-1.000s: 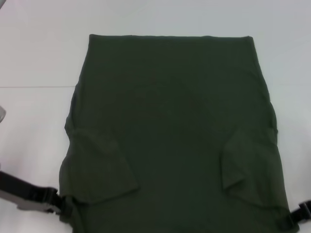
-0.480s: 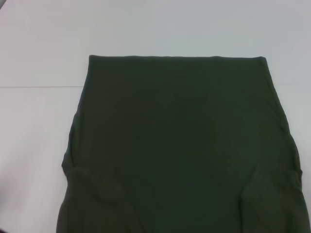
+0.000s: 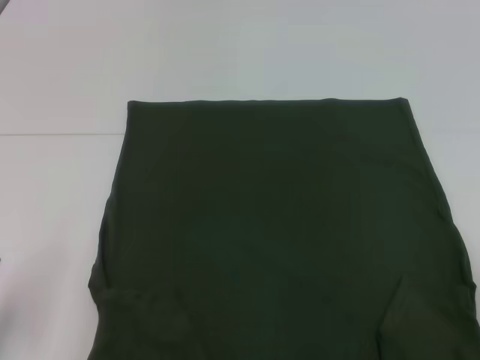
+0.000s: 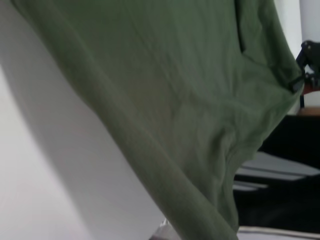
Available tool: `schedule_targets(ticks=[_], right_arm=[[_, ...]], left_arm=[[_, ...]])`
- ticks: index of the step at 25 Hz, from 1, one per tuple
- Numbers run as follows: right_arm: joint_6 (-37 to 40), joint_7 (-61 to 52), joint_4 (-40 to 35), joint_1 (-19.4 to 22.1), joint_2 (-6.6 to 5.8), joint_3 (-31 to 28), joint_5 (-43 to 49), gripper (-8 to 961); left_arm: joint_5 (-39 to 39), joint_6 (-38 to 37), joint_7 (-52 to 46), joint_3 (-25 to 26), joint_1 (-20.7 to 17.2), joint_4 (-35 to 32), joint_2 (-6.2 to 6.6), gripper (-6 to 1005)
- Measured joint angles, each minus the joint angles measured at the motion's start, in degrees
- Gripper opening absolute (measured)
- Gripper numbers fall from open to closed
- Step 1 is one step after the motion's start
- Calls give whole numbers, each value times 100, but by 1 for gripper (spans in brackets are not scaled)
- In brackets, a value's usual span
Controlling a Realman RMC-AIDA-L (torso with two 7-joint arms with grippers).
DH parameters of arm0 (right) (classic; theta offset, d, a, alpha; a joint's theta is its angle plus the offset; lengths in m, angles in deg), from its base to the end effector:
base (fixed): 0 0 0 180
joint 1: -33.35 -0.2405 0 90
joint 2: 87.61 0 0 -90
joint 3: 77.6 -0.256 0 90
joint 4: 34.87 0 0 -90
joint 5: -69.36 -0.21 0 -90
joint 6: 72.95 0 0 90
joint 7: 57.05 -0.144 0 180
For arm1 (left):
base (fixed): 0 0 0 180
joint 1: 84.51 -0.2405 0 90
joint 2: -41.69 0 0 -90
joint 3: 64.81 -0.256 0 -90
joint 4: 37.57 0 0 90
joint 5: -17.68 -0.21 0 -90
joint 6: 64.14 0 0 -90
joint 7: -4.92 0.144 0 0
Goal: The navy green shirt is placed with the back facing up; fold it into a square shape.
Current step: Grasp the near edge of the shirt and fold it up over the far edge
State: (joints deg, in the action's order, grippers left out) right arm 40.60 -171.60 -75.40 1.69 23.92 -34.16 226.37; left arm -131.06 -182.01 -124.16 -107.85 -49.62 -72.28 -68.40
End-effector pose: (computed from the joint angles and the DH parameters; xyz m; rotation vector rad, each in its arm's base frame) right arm 0.3254 0.2500 0.0466 2.4556 -1.4451 0.3989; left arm -0.2965 0.2588 0.0430 2.2102 1.6605 -0.2409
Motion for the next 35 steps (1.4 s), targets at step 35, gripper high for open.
schedule_targets(ticks=[35], right_arm=[[-2388, -560, 510, -46, -257, -2594, -2350, 121]], left_arm=[[2215, 2248, 509, 2691, -9, 155, -229, 58]])
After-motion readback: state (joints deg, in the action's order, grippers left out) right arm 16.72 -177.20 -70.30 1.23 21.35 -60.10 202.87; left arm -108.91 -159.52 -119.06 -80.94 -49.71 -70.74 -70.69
